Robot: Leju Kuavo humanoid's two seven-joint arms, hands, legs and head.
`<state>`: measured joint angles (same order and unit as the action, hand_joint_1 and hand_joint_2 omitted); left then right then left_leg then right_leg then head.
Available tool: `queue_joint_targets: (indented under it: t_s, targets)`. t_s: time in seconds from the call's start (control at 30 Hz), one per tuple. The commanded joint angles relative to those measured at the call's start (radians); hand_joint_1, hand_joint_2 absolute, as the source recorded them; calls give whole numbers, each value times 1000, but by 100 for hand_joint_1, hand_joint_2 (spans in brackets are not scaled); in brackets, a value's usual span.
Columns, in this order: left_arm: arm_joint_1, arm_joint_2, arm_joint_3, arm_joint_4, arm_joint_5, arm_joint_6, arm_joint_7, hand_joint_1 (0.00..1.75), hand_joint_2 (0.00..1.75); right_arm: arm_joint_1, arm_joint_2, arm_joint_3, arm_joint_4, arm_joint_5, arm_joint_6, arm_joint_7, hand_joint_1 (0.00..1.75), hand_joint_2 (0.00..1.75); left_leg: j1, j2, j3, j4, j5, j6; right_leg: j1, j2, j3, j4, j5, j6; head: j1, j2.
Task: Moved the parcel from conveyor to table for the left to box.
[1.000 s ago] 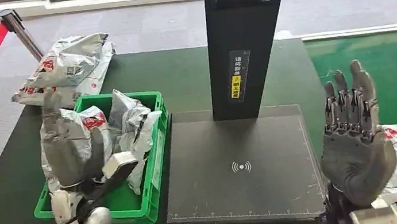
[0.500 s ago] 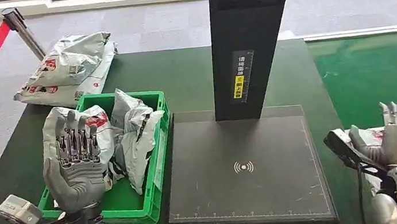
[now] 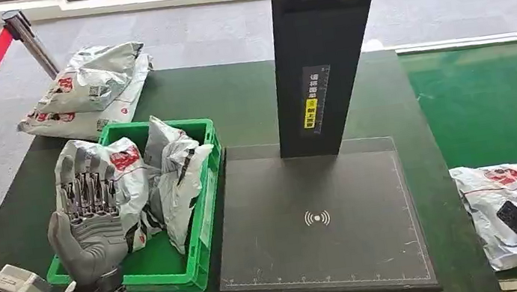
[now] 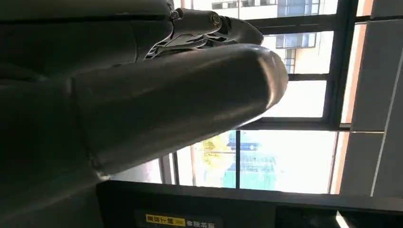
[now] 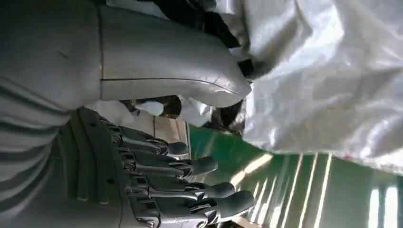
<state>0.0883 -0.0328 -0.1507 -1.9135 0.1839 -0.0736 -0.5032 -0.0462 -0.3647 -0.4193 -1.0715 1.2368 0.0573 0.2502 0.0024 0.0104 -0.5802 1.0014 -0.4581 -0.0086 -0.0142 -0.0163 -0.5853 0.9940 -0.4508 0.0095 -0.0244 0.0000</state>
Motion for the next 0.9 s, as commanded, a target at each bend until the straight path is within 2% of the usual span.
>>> queue_joint_targets:
  t_s: [0.03, 0.3, 0.33, 0.37, 0.4, 0.43, 0.5, 0.57, 0.7, 0.77, 0.9]
  targets:
    - [-13, 8, 18, 48, -10, -2, -1, 0, 0, -33, 20, -67, 184, 17, 73, -27, 0, 175, 1, -2, 3, -2, 0, 0, 1, 0, 4, -3, 0, -1, 0, 0]
    - [-16, 11, 18, 55, -11, -4, -1, 0, 0, -43, 25, -53, 233, 16, 89, -63, 0, 175, 1, -1, 2, -1, 0, 0, 1, 0, 3, -2, 0, 0, 0, 0]
    - [-21, 14, 17, 61, -14, -4, -1, 0, 0, -50, 27, -27, 251, 9, 112, -123, 17, 175, 1, -1, 3, -2, 0, 0, 1, 0, 4, -2, 0, -1, 0, 0]
    - [-24, 15, 16, 66, -15, -5, -2, 0, 0, -60, 30, -16, 274, 11, 102, -126, 175, 175, 1, -1, 4, -2, 0, 0, 1, 0, 5, -3, 0, -1, 0, 0]
    - [-22, 10, 22, 67, -20, -2, -3, 0, 0, -133, 81, 66, 321, -13, 10, -203, 175, 175, 1, 0, 3, -2, 0, 0, 1, 1, 4, -2, 0, -1, 0, 0]
    - [-22, 10, 22, 66, -20, -4, -2, 0, 0, -150, 86, 86, 338, -18, 0, -194, 175, 175, 1, 0, 4, -3, 0, 0, 1, 1, 5, -3, 0, -1, 0, 0]
    - [-21, 10, 23, 64, -22, -5, -1, 0, 0, -165, 84, 124, 353, -39, -12, -171, 175, 175, 2, 7, 5, -4, 0, -1, 2, 9, 4, -4, 3, -1, 0, 0]
    - [-20, 10, 23, 63, -23, -5, -1, 0, 0, -159, 75, 133, 347, -53, -13, -169, 175, 175, 1, 6, 1, -2, 0, -1, 1, 6, 3, -1, 1, -1, 0, 0]
    - [-20, 9, 23, 64, -24, -6, 0, 0, 0, -148, 64, 141, 341, -69, -12, -168, 175, 175, 2, 4, 5, -3, 0, -1, 2, 5, 4, -3, 2, -1, 0, 0]
    - [-20, 12, 22, 66, -33, -2, 3, 0, 0, -150, 110, 178, 297, -101, -93, -281, 175, 175, 1, 4, 4, -2, 0, -1, 1, 5, 4, -2, 1, -1, 0, 0]
    - [-33, 15, 23, 80, -29, -1, 8, 0, 0, -137, 176, 288, 178, -186, -134, -301, 175, 175, 2, 8, 5, -3, 0, -1, 2, 9, 4, -2, 2, -2, 0, 0]
